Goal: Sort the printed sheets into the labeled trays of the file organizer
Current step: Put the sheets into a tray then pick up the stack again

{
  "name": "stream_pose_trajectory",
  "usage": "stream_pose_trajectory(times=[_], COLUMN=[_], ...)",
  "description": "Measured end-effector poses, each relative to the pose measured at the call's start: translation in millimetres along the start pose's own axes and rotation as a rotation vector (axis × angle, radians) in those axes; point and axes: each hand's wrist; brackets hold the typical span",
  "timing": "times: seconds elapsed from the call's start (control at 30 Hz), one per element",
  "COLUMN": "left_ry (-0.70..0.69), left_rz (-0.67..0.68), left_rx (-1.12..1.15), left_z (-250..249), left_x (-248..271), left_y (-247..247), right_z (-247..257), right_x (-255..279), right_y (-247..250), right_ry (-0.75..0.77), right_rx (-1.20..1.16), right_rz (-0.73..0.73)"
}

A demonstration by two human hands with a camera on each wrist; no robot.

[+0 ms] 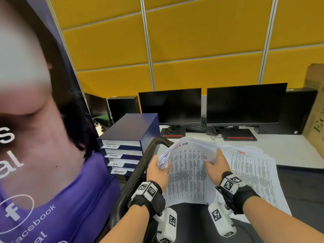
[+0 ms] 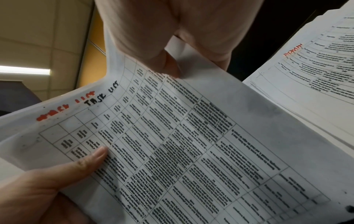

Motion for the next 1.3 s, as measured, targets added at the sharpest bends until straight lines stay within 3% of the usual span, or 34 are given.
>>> stream_pose_trajectory(times=[0.7,0.8,0.93,1.3], left_ry=[0.111,0.11,0.244,0.343], left_rz=[0.101,0.07,0.006,0.115], left_rx=[-0.405,-0.376,-0.288,-0.235], left_z=[20,19,27,39], left_x=[-4,-1,4,10], left_y=[3,6,12,10], right_z=[-4,-3,-2,-1], right_x=[6,8,10,8], right_y=[0,-1,1,1], right_ry=[-0.122,-0.122,-0.131,-0.152], right_rx=[0.114,0.124,0.138,0.155], right_rz=[0.062,0.041,0.042,0.071])
Point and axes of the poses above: each hand's wrist, its own x-axis away from the middle knuckle, its own y-axis out of the back of the hand, z = x × y, and after that the axes turned 12 degrees about x, right-handed
